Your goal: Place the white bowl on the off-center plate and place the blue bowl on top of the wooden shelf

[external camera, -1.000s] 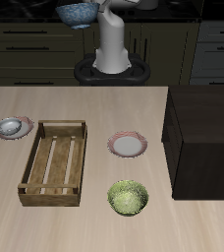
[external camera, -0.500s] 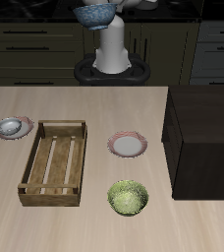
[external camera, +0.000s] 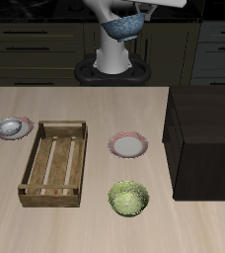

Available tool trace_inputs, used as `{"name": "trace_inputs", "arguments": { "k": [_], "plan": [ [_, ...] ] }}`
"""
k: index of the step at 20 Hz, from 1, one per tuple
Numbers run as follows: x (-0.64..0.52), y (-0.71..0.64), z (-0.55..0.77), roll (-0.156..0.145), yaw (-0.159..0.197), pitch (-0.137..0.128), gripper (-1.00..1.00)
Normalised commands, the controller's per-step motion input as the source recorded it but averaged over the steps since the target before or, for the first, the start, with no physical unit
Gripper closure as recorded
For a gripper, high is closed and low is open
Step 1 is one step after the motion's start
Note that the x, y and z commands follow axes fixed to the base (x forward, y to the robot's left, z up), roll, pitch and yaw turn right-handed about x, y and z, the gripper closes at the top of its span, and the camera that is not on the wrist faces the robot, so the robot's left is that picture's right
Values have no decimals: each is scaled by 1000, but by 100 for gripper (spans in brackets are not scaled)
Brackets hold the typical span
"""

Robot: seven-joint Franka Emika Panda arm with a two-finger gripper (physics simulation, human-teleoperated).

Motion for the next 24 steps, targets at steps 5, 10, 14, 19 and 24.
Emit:
{"name": "trace_inputs", "arguments": {
  "k": [5,10,14,19,24],
  "plan": [
    [18,619,-127,72,11,17,100],
    [3,437,-148,48,16,20,100],
    [80,438,-125,43,32,10,100],
    [96,148,-65,15,8,14,100],
    [110,311,-124,9,10,19,100]
  ]
}}
